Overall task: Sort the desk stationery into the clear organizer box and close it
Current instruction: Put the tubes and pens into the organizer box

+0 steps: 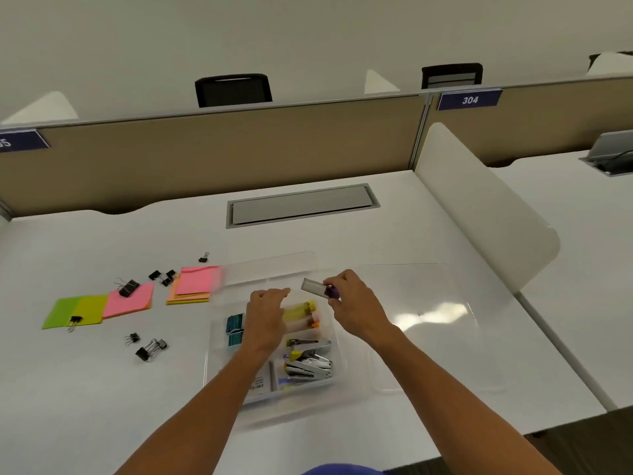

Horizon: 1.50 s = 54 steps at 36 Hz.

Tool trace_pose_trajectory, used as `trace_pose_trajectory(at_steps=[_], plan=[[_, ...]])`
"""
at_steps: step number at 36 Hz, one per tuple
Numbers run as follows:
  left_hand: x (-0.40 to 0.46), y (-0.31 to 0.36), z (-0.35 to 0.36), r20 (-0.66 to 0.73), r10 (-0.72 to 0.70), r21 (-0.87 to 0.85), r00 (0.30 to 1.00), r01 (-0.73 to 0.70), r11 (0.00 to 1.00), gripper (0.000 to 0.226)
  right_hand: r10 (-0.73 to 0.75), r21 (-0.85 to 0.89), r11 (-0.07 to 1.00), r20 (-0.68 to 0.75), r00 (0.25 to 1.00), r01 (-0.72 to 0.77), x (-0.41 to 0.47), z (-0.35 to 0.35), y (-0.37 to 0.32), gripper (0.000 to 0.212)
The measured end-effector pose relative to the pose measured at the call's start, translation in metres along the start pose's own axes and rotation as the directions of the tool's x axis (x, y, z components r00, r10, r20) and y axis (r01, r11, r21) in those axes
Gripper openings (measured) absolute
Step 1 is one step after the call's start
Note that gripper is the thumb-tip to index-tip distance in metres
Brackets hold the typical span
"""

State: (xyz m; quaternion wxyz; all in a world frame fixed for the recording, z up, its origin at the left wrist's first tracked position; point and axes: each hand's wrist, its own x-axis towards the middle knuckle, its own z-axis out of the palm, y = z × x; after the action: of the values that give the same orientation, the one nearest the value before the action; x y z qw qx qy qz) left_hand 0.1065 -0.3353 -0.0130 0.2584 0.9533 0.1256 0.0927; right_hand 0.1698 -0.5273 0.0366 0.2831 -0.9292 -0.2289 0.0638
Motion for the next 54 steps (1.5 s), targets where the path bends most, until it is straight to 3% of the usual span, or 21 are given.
trace_pose_trajectory(at_steps=[6, 14, 21, 34, 39, 45, 51, 54], plan=[[-0.007, -0.003, -0.004, -0.065, -0.114, -0.129, 0.991, 0.105, 0.986, 0.044, -0.118, -0.176, 0.976, 0.082, 0.990, 0.131, 0.012, 0.018, -0.006, 0.040], [-0.012, 0.001, -0.013, -0.134, -0.125, -0.169, 0.983, 0.101, 0.980, 0.039, -0.201, -0.419, 0.875, 0.138, 0.970, 0.241, 0.019, 0.036, -0.010, 0.019], [-0.014, 0.001, -0.022, -0.193, -0.156, -0.223, 0.969, 0.112, 0.968, 0.038, -0.221, -0.509, 0.821, 0.137, 0.966, 0.260, 0.020, 0.048, -0.019, 0.014], [-0.012, -0.011, -0.038, -0.201, -0.174, -0.263, 0.964, 0.118, 0.957, 0.032, -0.122, -0.599, 0.780, 0.138, 0.983, 0.180, 0.021, 0.051, -0.032, 0.016], [-0.014, -0.011, -0.042, -0.208, -0.167, -0.280, 0.964, 0.105, 0.954, 0.032, -0.114, -0.597, 0.782, 0.147, 0.983, 0.180, 0.020, 0.055, -0.033, 0.015], [-0.021, -0.024, -0.050, -0.213, -0.155, -0.307, 0.965, 0.085, 0.948, 0.031, -0.094, -0.518, 0.840, 0.153, 0.984, 0.161, 0.019, 0.055, -0.038, 0.034], [-0.027, -0.033, -0.057, -0.217, -0.153, -0.303, 0.964, 0.082, 0.949, 0.028, -0.091, -0.359, 0.924, 0.132, 0.987, 0.133, 0.022, 0.049, -0.054, 0.048], [-0.031, -0.039, -0.062, -0.224, -0.135, -0.291, 0.965, 0.066, 0.954, 0.028, -0.117, -0.264, 0.954, 0.097, 0.988, 0.139, 0.024, 0.050, -0.067, 0.043]])
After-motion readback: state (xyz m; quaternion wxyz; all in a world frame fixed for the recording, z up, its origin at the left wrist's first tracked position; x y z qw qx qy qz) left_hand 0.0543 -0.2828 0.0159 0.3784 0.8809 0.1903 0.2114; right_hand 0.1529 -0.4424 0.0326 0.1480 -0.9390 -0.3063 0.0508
